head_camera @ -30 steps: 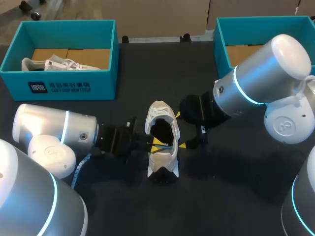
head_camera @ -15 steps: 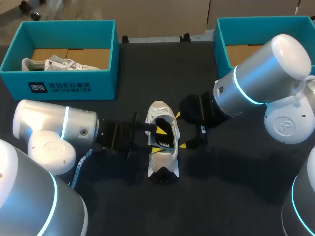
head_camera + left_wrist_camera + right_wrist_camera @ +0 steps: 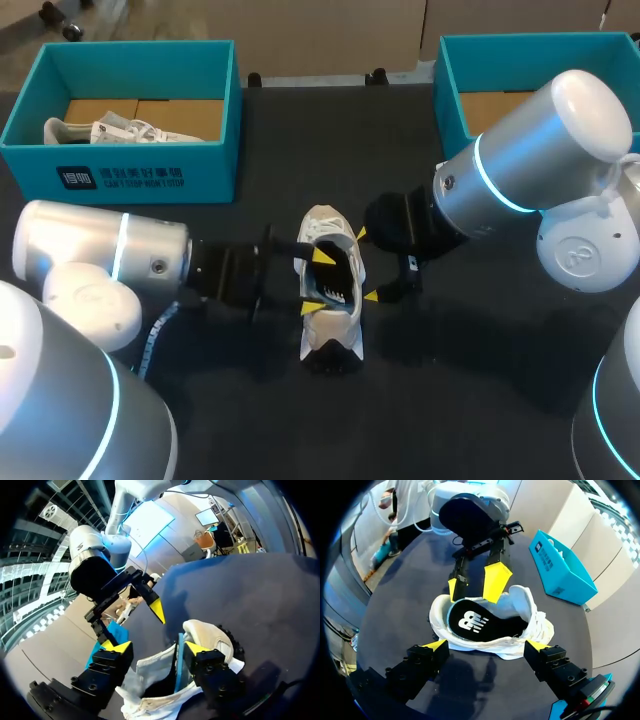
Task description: Take the shoe out of the shoebox, open the shoe tongue, remove and reinsert the insole, then place the shoe into the shoebox
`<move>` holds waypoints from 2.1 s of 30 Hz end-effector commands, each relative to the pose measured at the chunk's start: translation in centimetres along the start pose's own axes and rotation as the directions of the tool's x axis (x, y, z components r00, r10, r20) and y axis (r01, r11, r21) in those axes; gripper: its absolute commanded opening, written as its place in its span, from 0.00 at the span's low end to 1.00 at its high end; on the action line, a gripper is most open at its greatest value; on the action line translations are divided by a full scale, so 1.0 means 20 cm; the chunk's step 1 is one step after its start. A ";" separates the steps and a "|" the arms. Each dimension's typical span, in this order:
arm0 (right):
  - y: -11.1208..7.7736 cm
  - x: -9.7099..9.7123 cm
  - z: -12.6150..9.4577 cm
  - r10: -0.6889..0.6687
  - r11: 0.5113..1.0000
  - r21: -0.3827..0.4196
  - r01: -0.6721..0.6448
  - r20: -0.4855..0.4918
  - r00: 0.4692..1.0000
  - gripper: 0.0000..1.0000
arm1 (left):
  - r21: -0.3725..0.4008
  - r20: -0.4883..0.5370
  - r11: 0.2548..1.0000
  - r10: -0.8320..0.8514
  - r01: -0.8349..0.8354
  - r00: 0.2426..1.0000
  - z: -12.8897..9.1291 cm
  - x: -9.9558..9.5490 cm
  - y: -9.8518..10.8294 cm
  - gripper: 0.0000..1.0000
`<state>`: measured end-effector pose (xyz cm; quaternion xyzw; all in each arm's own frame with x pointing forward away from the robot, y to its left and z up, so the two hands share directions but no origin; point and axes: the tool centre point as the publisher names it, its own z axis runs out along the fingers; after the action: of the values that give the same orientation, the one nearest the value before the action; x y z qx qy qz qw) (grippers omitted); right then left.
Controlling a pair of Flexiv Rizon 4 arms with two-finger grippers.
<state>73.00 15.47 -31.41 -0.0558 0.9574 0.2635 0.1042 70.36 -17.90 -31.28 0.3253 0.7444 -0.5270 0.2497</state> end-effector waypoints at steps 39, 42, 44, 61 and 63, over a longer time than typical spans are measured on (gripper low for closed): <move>-0.02 0.00 -0.02 0.018 1.000 0.001 -0.018 0.016 1.000 1.00 | 0.055 -0.366 0.987 0.163 -0.153 0.916 -0.33 -0.26 -0.06 0.88; -0.05 0.00 -0.07 0.020 1.000 0.022 -0.021 0.020 1.000 1.00 | 0.071 -0.426 0.983 0.185 -0.171 0.886 -0.34 -0.28 -0.04 1.00; -0.07 0.00 -0.11 0.024 0.999 0.044 -0.024 0.015 1.000 1.00 | 0.078 -0.462 0.982 0.190 -0.174 0.867 -0.35 -0.29 -0.03 1.00; -0.22 -0.06 -0.44 0.055 0.986 0.158 -0.054 -0.003 0.998 1.00 | 0.075 -0.497 0.985 0.174 -0.158 0.850 -0.36 -0.30 -0.03 1.00; -0.23 -0.07 -0.48 0.061 0.985 0.161 -0.060 -0.004 0.998 1.00 | 0.075 -0.497 0.985 0.174 -0.158 0.850 -0.36 -0.30 -0.03 1.00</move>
<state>74.25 8.28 -27.74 -0.0196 0.9769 0.1894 0.0972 73.55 -12.37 -24.41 0.5165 0.7438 -0.4147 0.0896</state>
